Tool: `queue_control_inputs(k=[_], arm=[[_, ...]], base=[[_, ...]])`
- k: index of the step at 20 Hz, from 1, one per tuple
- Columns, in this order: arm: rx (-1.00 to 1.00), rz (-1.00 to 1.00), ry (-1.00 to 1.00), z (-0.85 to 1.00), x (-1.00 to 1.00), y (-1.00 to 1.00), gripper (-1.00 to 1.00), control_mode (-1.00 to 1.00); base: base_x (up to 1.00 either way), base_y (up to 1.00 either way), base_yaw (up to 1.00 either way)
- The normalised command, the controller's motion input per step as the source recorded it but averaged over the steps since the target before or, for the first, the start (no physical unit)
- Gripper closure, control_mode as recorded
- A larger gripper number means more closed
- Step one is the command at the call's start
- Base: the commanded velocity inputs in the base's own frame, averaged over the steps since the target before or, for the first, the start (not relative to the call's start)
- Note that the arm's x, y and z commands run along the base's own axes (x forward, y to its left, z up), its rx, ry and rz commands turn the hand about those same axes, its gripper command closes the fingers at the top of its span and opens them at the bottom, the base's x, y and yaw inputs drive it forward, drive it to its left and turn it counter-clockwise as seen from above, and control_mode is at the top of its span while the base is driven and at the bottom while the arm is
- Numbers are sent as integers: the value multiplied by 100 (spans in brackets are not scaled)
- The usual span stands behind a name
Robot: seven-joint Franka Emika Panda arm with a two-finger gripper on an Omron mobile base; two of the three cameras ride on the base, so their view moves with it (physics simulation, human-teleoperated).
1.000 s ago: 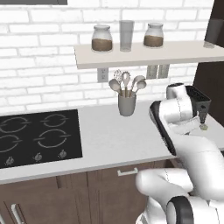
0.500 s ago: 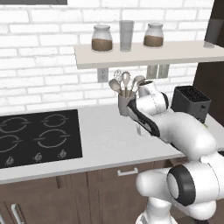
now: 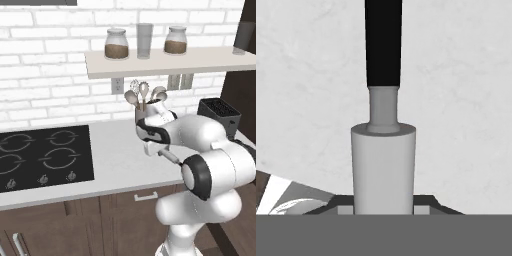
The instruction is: Pick the rolling pin from the drawer and place it on the counter.
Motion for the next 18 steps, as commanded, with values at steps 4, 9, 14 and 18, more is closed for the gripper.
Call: queue_control_inputs(k=[4,9,14,18], arm=[[6,0,-2,-36,66,6,100,-100],[8,0,-7,-42,61,-1,100,-100],[2,0,-7,-40,52,-1,100,-100],[0,0,-4,-44,35,0,100,-100]], base=[[0,0,0],[0,0,0],[0,0,0],[0,0,0]])
